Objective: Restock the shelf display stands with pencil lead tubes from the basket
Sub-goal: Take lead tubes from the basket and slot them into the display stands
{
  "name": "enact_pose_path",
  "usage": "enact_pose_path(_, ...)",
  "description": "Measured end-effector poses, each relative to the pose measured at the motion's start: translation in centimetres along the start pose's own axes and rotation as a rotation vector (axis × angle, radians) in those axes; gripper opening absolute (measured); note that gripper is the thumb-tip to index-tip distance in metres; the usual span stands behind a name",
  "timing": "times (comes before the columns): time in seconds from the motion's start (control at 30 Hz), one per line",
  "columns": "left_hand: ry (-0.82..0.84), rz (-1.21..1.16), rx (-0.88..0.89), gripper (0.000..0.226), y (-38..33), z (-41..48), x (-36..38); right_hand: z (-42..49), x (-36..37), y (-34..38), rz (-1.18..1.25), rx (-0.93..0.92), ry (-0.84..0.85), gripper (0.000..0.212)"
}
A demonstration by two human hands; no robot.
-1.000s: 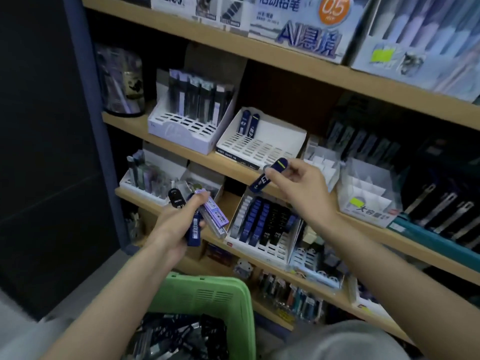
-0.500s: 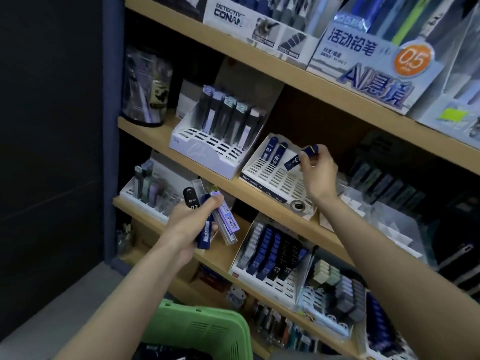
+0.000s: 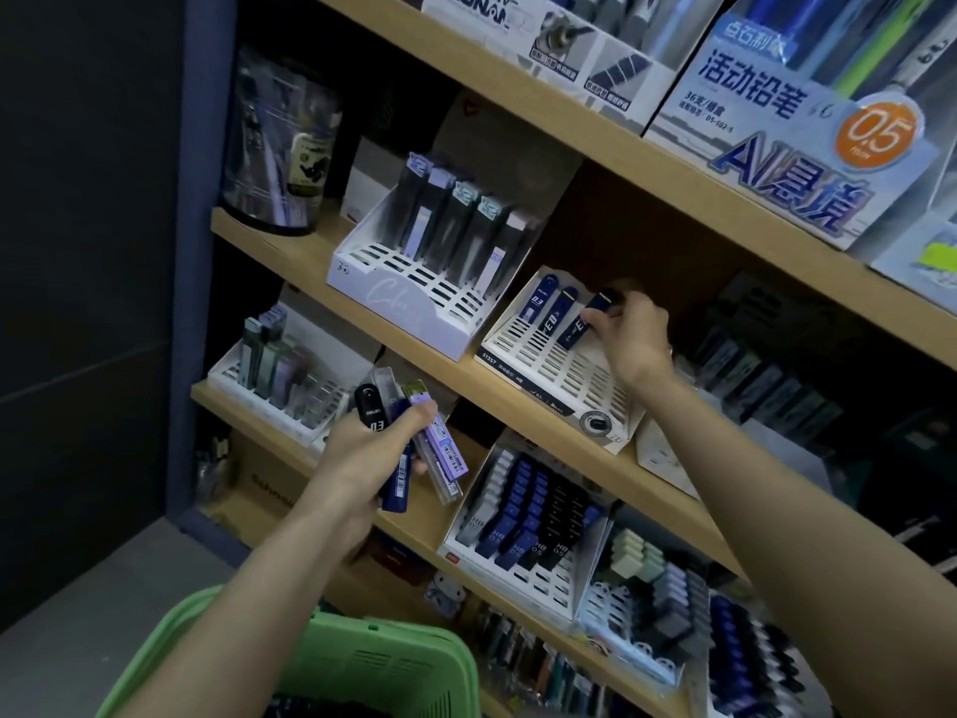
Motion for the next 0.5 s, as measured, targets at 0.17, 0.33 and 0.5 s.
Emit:
enact_pose_path(0.17,0.018,-0.010,-0.024,0.013,0.25,0.00,0.35,0.20,-0.20,0.49,-0.056,-0.053,0.062,0.019)
enact_pose_path(0.33,0.028,-0.014,-0.019,0.012,0.25,0.04,0.68,0.60,0.09,0.32,-0.027,-0.029,0.074,0.021)
enact_pose_path(0.5,0.031,0.002,-0.016,0.012,0.44,0.24,0.71,0.81,0.12,-0.02,-0.095,-0.026,0.054,0.019)
Point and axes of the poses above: each hand's wrist, its own z-axis towards the middle knuckle, its own x-axis out of the palm, y = z × x, the point moved 6 cm from there along z, towards the middle knuckle, and after that the axes turned 4 degrees about y, right-handed, at the moved point
